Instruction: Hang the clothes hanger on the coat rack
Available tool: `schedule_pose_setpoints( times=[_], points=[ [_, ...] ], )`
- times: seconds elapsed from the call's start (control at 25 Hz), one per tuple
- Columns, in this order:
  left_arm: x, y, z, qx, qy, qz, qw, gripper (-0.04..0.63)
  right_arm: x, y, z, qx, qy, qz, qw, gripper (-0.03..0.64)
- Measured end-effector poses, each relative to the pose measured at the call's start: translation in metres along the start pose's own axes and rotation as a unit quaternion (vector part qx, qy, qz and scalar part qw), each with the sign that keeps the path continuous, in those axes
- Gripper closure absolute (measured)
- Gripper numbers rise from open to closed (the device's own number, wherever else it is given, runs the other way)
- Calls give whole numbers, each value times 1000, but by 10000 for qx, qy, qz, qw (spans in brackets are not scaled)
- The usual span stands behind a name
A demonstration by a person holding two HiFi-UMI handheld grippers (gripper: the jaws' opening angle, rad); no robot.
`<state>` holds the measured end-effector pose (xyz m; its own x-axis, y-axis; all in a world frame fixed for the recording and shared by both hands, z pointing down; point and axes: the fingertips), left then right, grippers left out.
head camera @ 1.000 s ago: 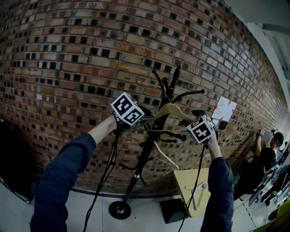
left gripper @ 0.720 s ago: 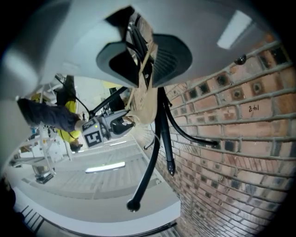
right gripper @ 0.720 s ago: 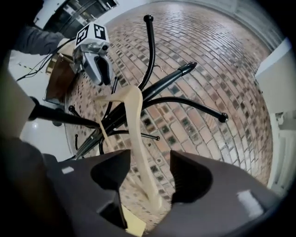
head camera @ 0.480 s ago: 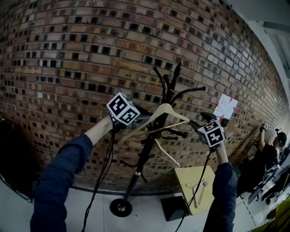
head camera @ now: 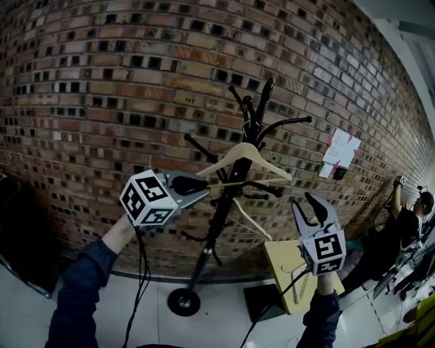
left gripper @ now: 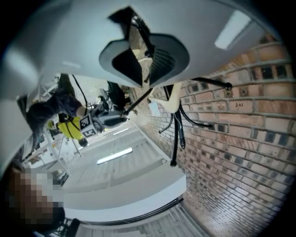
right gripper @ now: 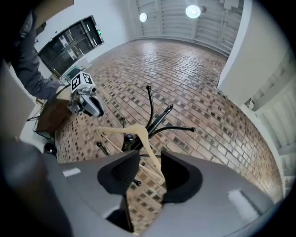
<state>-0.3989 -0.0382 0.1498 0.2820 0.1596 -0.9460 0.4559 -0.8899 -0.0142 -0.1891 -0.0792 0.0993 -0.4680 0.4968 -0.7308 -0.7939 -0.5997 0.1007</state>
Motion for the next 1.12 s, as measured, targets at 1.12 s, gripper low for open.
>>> schedule_pose_setpoints(
  times=[1.12],
  points=[
    [-200,-112,-188,620,-910,363,9933,583,-77,-27,276,773,1481,42,9859,535]
  ],
)
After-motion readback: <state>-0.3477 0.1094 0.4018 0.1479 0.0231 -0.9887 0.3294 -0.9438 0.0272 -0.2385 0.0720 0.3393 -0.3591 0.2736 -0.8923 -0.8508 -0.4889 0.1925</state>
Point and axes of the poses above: the fingertips, and each gripper's own axes: y forward along the fingers, z to its left, x out of its top, and after that the axes turned 15 degrees about x, right-handed
